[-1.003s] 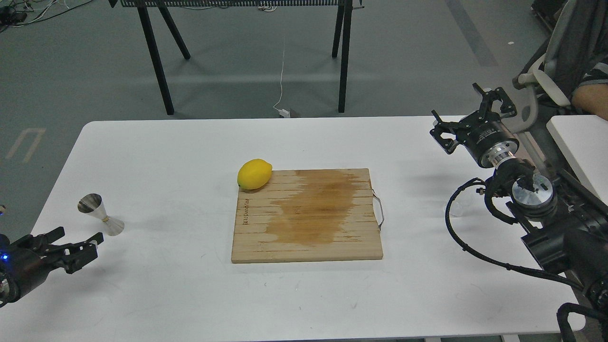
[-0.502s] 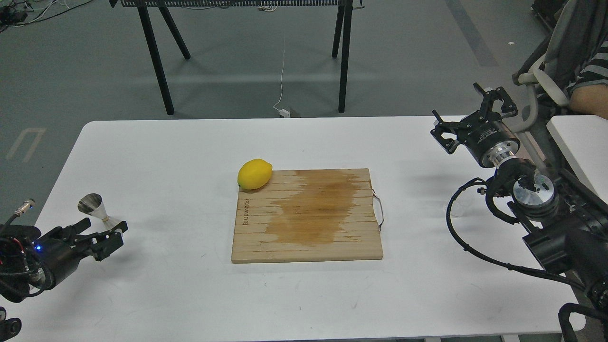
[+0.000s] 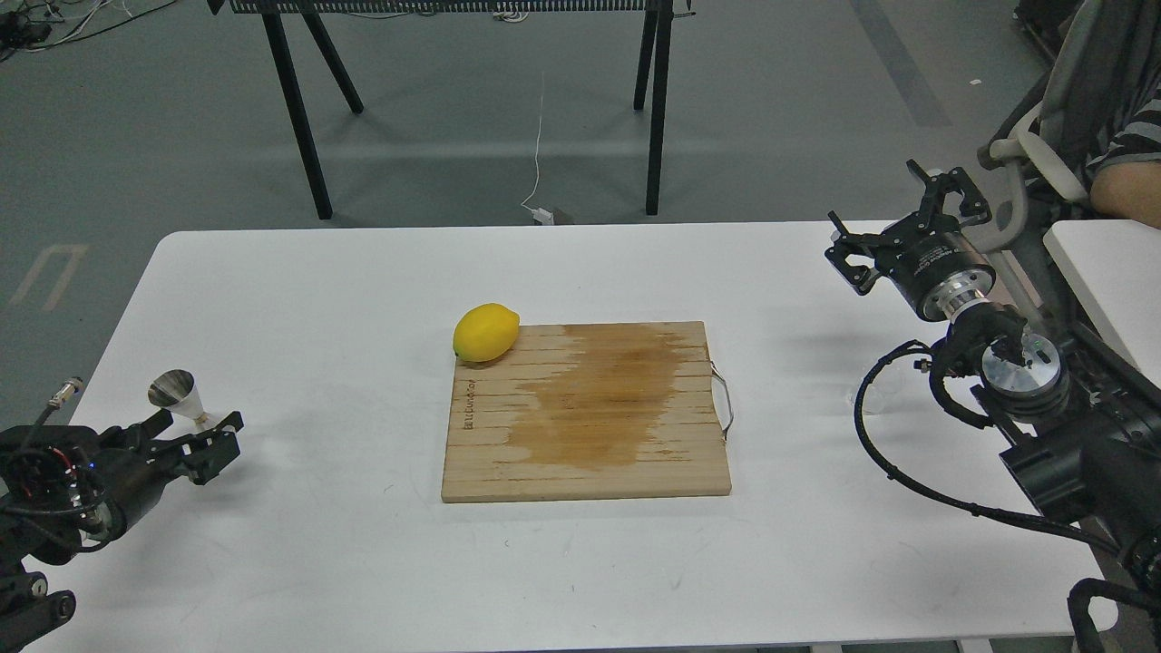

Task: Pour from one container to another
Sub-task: 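Close the left gripper around the metal jigger, then lift the jigger with the left gripper and carry it over the cutting board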

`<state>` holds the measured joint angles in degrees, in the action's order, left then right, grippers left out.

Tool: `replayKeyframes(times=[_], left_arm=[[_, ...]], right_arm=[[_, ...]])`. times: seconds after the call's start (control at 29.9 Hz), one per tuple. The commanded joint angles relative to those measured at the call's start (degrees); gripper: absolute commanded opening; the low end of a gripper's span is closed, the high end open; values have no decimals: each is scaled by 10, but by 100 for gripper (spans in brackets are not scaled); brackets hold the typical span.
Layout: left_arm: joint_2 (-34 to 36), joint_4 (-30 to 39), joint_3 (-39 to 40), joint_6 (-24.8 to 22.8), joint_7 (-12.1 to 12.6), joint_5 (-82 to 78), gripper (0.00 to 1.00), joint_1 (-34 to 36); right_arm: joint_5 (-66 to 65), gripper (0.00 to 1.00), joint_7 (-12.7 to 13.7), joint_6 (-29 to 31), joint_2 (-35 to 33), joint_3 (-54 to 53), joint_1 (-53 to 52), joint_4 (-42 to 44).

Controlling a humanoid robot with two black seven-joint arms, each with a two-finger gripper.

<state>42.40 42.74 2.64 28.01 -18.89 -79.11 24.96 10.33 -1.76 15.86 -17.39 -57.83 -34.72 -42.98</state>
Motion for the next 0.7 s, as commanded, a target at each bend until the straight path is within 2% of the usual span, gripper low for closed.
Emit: replayKeyframes(times=[0.0, 0.2, 0.3, 0.33, 0.37, 0.43, 0.5, 0.67], left_arm=[[-12, -20, -1, 0, 0, 0, 84, 2], [-14, -39, -3, 0, 0, -1, 61, 4], [-14, -47, -2, 0, 1, -1, 46, 3], [-14, -49, -3, 0, 1, -1, 45, 3], [-14, -49, -3, 0, 0, 0, 40, 4], [-14, -51, -3, 0, 1, 0, 17, 3], [-14, -51, -3, 0, 0, -1, 8, 3], [-15, -50, -1, 0, -1, -2, 0, 3]], right_arm=[[0, 99, 0, -3, -1, 0, 0, -1], [0, 99, 0, -3, -2, 0, -2, 0], [0, 99, 0, -3, -2, 0, -2, 0], [0, 99, 0, -3, -2, 0, -2, 1], [0, 99, 0, -3, -1, 0, -2, 1], [0, 99, 0, -3, 0, 0, -2, 1], [0, 99, 0, -3, 1, 0, -2, 4], [0, 99, 0, -3, 2, 1, -3, 9]])
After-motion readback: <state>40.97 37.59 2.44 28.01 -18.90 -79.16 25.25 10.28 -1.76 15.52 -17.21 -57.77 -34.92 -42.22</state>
